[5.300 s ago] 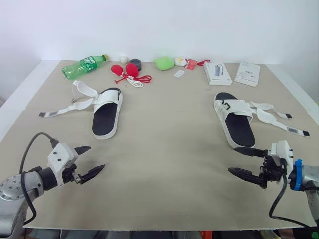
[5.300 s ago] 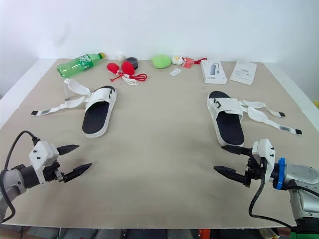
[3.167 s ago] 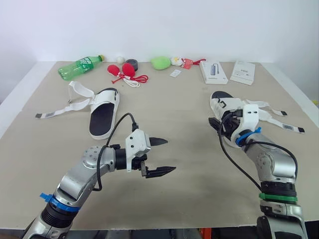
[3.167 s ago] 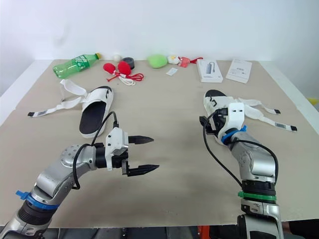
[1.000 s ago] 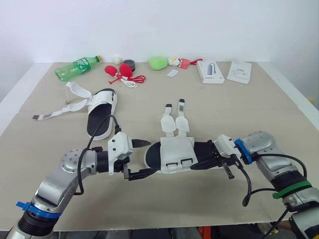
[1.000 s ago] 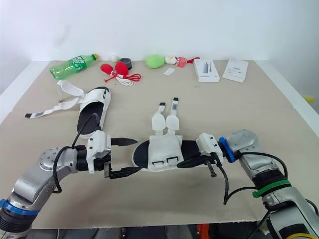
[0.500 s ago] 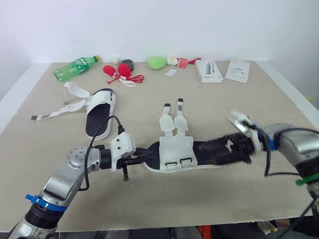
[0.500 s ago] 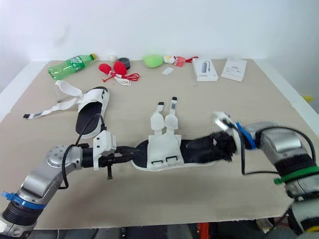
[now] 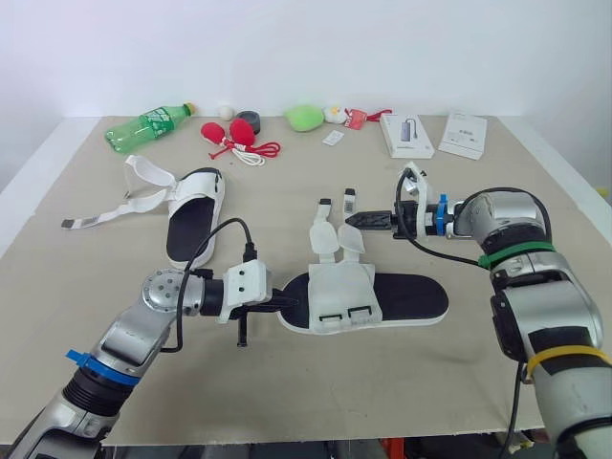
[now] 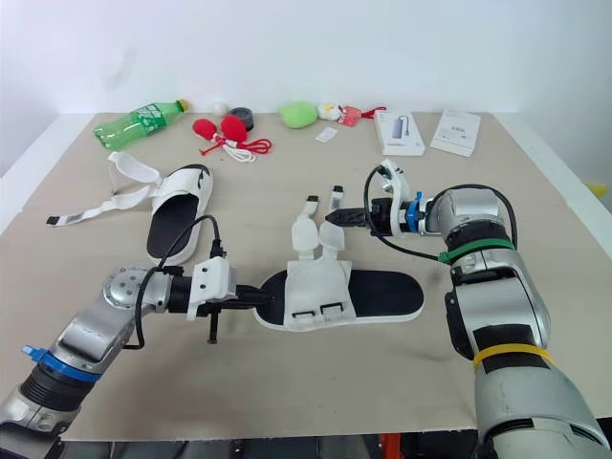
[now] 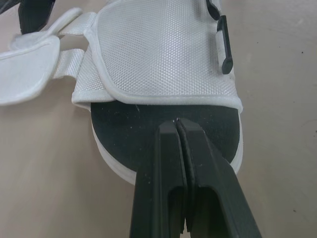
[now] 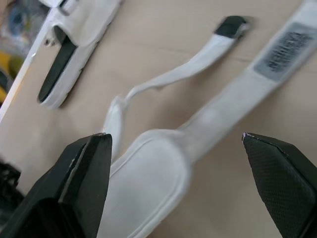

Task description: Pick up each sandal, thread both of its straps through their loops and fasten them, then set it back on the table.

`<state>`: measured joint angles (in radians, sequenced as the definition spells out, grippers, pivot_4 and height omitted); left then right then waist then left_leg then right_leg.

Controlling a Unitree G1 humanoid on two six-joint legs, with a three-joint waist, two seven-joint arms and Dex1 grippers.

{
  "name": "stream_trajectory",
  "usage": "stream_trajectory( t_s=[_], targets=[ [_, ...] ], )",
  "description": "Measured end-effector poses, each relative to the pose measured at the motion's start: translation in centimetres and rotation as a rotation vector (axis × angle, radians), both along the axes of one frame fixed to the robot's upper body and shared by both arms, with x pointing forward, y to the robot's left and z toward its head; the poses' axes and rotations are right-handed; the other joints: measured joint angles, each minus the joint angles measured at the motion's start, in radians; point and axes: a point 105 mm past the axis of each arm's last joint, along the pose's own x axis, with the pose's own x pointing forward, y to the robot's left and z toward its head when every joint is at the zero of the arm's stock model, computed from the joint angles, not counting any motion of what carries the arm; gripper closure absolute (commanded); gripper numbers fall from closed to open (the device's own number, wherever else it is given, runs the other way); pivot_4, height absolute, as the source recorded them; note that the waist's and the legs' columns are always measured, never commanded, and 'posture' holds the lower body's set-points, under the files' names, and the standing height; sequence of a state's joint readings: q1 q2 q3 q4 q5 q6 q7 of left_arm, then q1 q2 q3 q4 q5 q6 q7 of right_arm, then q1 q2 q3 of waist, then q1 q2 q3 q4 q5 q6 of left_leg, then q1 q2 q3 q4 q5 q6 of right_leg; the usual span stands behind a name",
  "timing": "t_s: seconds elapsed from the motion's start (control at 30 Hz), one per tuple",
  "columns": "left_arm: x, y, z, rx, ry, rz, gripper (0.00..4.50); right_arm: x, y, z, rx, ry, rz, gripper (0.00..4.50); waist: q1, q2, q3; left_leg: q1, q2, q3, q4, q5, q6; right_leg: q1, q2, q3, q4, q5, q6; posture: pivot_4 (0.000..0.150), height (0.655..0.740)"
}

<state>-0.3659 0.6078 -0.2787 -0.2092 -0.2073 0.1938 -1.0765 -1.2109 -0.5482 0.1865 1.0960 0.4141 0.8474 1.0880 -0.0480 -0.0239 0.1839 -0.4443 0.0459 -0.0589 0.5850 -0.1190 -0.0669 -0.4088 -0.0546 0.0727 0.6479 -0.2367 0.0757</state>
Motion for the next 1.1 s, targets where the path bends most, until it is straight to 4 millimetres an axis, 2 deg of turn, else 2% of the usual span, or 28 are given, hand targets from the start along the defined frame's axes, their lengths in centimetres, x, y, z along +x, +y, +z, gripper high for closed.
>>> stream_trajectory(
  t_s=[0.1,0.23,0.3,0.4,0.7,0.73,0.77,0.9,1.0,1.03,1.1],
  targets=[
    [0.0,0.0,0.0,0.003,-0.002,0.002,4.43,0.0,0.2,-1.3,-0.024,0.035,-0.007,0.0,-0.001,0.0,0.0,0.0,0.0,0.0,0.0,0.0,0.0,0.0,0.0,0.0,0.001,0.0,0.0,0.15,0.74],
    [0.1,0.0,0.0,0.004,-0.004,0.004,4.43,0.0,0.9,-1.3,0.002,0.048,0.009,0.0,-0.002,0.0,0.0,0.001,0.0,0.0,0.0,0.0,0.0,0.0,0.0,0.0,0.001,0.001,0.0,0.15,0.74],
    [0.1,0.0,0.0,0.002,-0.005,0.004,4.43,0.2,2.2,-1.4,0.04,0.06,0.003,0.0,-0.005,0.001,0.0,0.001,0.001,0.0,0.0,0.0,0.0,0.0,0.001,0.001,0.001,0.001,0.0,0.15,0.74],
    [0.1,-0.1,0.0,0.001,-0.005,0.004,4.43,0.8,3.0,-1.3,0.065,0.049,-0.032,0.0,-0.005,0.001,0.0,0.001,0.001,0.0,0.0,0.0,0.0,0.0,0.001,0.001,0.002,0.001,-0.001,0.15,0.74],
    [0.0,-0.5,0.2,-0.015,-0.015,0.006,4.43,1.9,4.3,-1.3,0.14,0.041,-0.139,0.0,-0.006,0.001,0.0,0.001,0.001,0.0,0.0,0.0,0.0,0.0,0.002,0.001,0.002,0.001,0.0,0.15,0.74],
    [0.0,-0.6,0.3,-0.02,-0.017,0.007,4.5,2.1,4.3,-1.3,0.145,0.036,-0.156,0.51,-0.006,0.001,0.0,0.001,0.001,0.0,0.0,0.0,0.0,0.001,0.002,0.001,0.002,0.001,0.0,0.15,0.74],
    [0.0,-0.7,0.3,-0.024,-0.018,0.005,4.5,2.3,4.2,-1.3,0.143,0.03,-0.177,0.75,-0.006,0.001,0.0,0.001,0.001,0.0,0.0,0.0,0.0,0.001,0.002,0.001,0.002,0.001,0.0,0.15,0.74],
    [0.0,-0.8,0.4,-0.03,-0.018,0.005,4.5,2.7,4.0,-1.1,0.152,0.012,-0.203,2.75,-0.006,0.001,0.0,0.001,0.001,0.0,0.0,0.0,0.0,0.0,0.002,0.001,0.002,0.001,0.0,0.15,0.74],
    [-0.1,-0.8,0.4,-0.033,-0.02,0.007,4.5,2.9,4.2,-0.9,0.179,0.011,-0.225,4.09,-0.007,0.001,0.0,0.001,0.001,0.0,0.0,0.0,0.0,0.001,0.002,0.001,0.002,0.001,0.0,0.15,0.74],
    [-0.1,-0.9,0.4,-0.033,-0.021,0.007,4.5,2.9,4.2,-0.8,0.185,0.01,-0.226,4.45,-0.007,0.001,0.0,0.001,0.001,0.0,0.0,0.0,0.0,0.001,0.002,0.001,0.002,0.001,0.0,0.15,0.74],
    [-0.2,-0.9,0.5,-0.036,-0.025,0.004,4.5,2.9,4.2,-0.7,0.192,0.009,-0.224,4.45,-0.007,0.001,0.0,0.001,0.001,0.0,0.0,0.0,0.0,0.001,0.002,0.001,0.002,0.001,0.0,0.15,0.74]
  ],
)
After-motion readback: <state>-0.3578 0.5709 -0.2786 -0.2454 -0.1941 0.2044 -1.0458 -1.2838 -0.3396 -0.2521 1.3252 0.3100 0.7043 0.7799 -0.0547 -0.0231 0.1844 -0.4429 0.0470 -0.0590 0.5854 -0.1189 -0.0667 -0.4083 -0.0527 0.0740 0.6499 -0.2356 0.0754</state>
